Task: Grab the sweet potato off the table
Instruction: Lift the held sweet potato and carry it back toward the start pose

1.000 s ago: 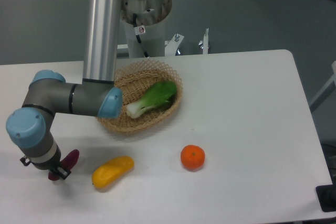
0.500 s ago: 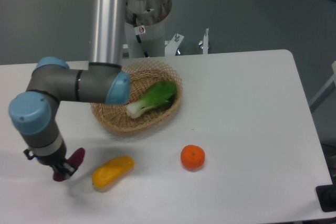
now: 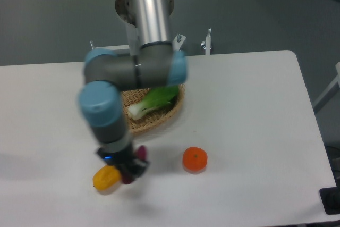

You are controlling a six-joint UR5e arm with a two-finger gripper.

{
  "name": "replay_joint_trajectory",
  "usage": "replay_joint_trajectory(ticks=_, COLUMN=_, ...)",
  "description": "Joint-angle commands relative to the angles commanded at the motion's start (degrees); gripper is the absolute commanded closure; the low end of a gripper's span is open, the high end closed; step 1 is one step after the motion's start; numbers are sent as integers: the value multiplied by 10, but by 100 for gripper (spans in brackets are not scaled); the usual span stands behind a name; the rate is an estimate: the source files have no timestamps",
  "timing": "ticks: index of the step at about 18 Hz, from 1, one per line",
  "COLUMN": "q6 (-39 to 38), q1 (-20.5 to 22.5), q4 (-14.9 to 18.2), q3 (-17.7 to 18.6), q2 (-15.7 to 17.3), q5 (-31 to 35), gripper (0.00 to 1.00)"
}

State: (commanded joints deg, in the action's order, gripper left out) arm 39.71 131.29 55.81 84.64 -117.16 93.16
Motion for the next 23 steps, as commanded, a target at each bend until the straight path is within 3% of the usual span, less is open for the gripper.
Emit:
replay_joint_trajectory(ticks=5, q6=112, q1=87, q4=10, q3=6, q2=8, q5=-4, gripper=100)
replay_joint_trajectory(ticks=13, q6=257, q1=178, q4=10, q3=7, q2=7, q5=-22, gripper=96)
replay_joint_trajectory(ticks=15, q6=268, q1=193, q4=16, q3=7, q2=8, q5=-30, gripper=100)
replay_joint_trajectory(ticks=23, q6=268, q1=216, q4=30, q3=10, q2=9, q5=-66, gripper=100)
